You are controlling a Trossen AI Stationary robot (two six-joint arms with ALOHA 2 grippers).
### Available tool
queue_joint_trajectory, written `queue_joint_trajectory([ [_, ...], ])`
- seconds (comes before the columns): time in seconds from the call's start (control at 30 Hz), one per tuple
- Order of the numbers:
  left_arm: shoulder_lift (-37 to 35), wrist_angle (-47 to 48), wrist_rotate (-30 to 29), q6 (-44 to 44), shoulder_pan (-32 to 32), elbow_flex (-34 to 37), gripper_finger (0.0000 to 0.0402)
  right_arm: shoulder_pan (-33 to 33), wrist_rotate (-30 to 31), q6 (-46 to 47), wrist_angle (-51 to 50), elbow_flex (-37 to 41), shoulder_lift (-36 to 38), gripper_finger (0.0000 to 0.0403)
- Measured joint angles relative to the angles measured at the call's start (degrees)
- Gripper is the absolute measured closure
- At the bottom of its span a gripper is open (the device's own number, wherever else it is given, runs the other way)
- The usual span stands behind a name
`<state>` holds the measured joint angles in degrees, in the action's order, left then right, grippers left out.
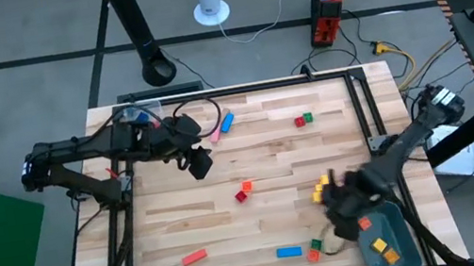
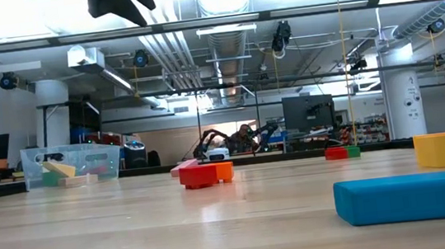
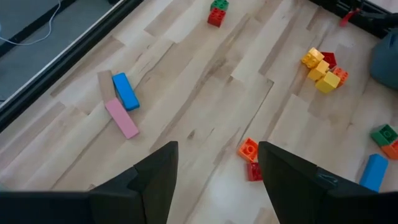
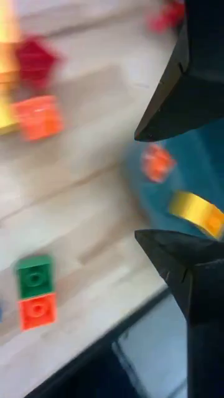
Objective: Sort blocks by size
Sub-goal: Put the yellow square wooden block into the blue bin
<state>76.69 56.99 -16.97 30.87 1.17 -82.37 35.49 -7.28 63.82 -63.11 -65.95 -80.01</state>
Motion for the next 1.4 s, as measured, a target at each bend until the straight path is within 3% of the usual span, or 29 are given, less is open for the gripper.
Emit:
queue_joint_trajectory([
  [0.23,-0.23,0.02,-0.01,2.57,4.52,0.00,0.0194,-11.12,0.21,-30.67,3.41,0.00,-9.02,0.0186],
  [0.53,-1.15,0.00,-6.76,7.71,15.58,0.00,0.0194,-21.35,-0.39,-47.50,4.15,-0.02,-15.93,0.0159],
  [0.73,-1.18,0.02,-8.11,9.55,19.28,0.00,0.0194,-22.80,-2.26,-51.51,4.71,0.03,-17.73,0.0155],
  [1.03,-1.14,0.06,-11.09,9.20,19.89,0.00,0.0194,-22.78,-4.17,-52.28,7.22,0.56,-23.19,0.0179],
  [1.17,-1.18,0.11,-11.13,8.51,19.89,0.00,0.0194,-22.78,-3.08,-52.17,7.72,0.51,-24.30,0.0210],
  [1.33,-1.20,0.09,-11.13,8.46,19.87,0.00,0.0194,-22.78,-3.00,-52.56,7.88,0.57,-23.67,0.0278],
  [1.4,-1.20,0.09,-11.15,8.44,19.87,0.00,0.0194,-22.78,-3.03,-52.79,8.32,0.61,-23.14,0.0278],
])
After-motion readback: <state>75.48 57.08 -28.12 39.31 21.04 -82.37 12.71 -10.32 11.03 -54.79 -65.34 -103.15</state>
